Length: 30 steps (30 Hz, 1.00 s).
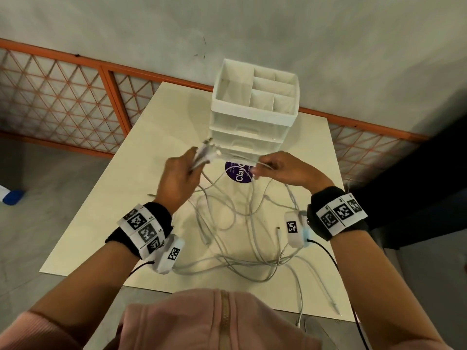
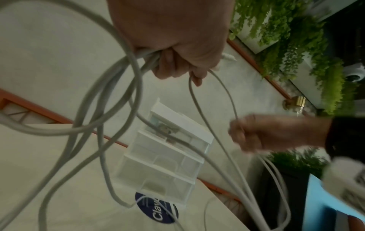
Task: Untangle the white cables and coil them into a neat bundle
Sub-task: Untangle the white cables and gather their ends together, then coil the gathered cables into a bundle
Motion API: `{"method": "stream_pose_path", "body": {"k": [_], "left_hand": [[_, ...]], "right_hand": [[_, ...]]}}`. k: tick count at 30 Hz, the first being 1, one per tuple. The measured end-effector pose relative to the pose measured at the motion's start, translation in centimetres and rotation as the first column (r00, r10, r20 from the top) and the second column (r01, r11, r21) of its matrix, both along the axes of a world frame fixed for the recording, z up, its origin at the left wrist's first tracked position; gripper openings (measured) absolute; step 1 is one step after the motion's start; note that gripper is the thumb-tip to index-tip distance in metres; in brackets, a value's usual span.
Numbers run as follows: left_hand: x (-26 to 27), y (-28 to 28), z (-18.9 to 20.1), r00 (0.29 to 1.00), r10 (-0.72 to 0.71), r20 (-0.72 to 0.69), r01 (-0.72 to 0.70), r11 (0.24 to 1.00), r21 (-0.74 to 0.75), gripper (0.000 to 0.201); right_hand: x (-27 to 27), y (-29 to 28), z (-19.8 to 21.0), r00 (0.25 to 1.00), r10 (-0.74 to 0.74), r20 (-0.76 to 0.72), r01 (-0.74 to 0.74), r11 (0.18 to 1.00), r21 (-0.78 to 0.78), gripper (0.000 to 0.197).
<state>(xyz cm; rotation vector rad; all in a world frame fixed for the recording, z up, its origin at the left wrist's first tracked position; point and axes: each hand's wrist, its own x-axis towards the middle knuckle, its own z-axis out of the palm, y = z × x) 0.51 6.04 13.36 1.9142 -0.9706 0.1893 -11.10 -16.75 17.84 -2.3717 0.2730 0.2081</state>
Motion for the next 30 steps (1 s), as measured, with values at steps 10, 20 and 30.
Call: {"method": "stream_pose_path", "body": {"k": [10,20,30], "left_hand": [[2.7,1.8,-0.1,0.961,0.274,-0.040,-0.276,0.956,-0.098,0.019],[0.9,0.8,0.2,0.927,-0.023,-0.373,0.058,0.995,0.083,0.025],[-1.4,-2.7,6.0,0.679,-0.475,-0.559,0.292,0.874,-0.388,0.035]], "right_hand": [[-5.5,-8.1,-4.7,0.896,-0.427,-0.125,0.386,0.885,-0.260,0.037],[-5.7,-6.3,-4.1,0.735,-0.365,-0.571,0.199,0.922,-0.334,0.109],[4.3,9.6,0.2,0.970,0.180,-0.165,-0.159,0.978,0.134,0.084]]}}
